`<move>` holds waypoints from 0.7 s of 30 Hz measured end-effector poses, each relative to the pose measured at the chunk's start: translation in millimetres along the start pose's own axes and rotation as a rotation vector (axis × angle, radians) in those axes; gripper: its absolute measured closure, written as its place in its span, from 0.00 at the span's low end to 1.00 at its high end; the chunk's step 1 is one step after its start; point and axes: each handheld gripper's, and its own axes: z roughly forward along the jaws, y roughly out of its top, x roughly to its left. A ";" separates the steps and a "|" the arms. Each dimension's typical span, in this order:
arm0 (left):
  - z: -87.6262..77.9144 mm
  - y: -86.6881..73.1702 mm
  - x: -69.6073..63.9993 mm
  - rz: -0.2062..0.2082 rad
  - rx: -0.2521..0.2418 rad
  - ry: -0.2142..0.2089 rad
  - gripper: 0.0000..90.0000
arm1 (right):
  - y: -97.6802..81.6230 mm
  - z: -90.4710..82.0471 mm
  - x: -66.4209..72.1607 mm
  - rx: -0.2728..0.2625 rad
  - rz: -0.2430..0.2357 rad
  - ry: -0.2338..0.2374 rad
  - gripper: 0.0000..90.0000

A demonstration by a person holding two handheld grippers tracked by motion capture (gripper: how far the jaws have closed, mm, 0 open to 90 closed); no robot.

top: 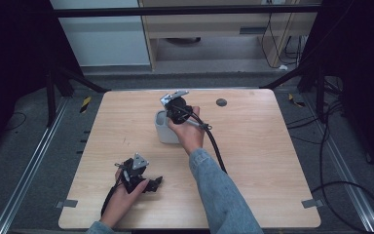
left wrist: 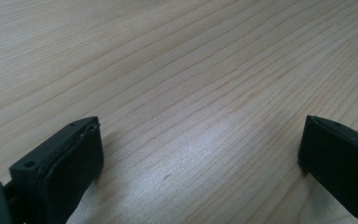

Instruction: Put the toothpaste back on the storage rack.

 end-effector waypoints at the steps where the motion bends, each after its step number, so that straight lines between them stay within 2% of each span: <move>1: 0.0 0.0 -0.1 0.000 0.000 -0.001 0.00 | 0.3 0.2 -0.4 0.001 0.001 -0.001 0.89; 18: 0.0 0.0 -0.2 0.001 0.000 -0.001 0.00 | 1.4 -1.5 -2.2 0.003 0.017 0.019 0.87; 21: 0.0 0.0 -0.2 0.001 0.000 -0.001 0.00 | 2.1 -3.4 -2.9 -0.006 0.022 0.019 0.84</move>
